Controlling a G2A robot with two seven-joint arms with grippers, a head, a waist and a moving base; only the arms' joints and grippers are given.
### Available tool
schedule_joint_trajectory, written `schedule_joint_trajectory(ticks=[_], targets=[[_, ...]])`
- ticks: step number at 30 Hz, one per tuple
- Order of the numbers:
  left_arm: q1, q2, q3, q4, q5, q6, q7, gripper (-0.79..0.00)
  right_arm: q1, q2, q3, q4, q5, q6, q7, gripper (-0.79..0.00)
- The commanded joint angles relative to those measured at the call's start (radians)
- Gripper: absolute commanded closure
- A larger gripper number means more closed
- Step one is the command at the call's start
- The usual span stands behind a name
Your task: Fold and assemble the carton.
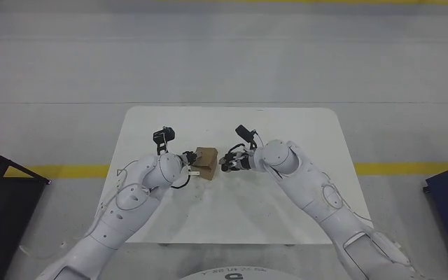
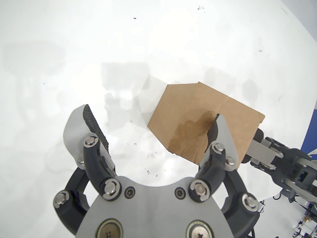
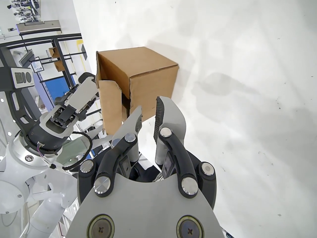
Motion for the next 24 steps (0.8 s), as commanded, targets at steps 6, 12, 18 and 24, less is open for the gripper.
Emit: schedule_joint_trajectory(ticks=[6, 12, 18, 24], targets=[[0.004, -0.002, -0.008, 0.000, 0.003, -0.005, 0.000, -0.785, -0.036, 0.009, 0.014, -0.042, -0.014, -0.045, -0.019, -0.302], [0.007, -0.003, -0.015, -0.003, 0.012, -0.008, -0.006, -0.785, -0.059, 0.016, 0.023, -0.066, -0.028, -0.060, -0.021, -0.262], [0.001, -0.006, -0.010, 0.007, 0.022, -0.011, -0.017, -0.785, -0.068, 0.019, 0.040, -0.068, -0.007, -0.056, -0.026, -0.237], [-0.010, -0.012, -0.001, 0.025, 0.027, -0.012, -0.024, -0.785, -0.093, 0.027, 0.044, -0.091, -0.038, -0.101, -0.024, -0.249]])
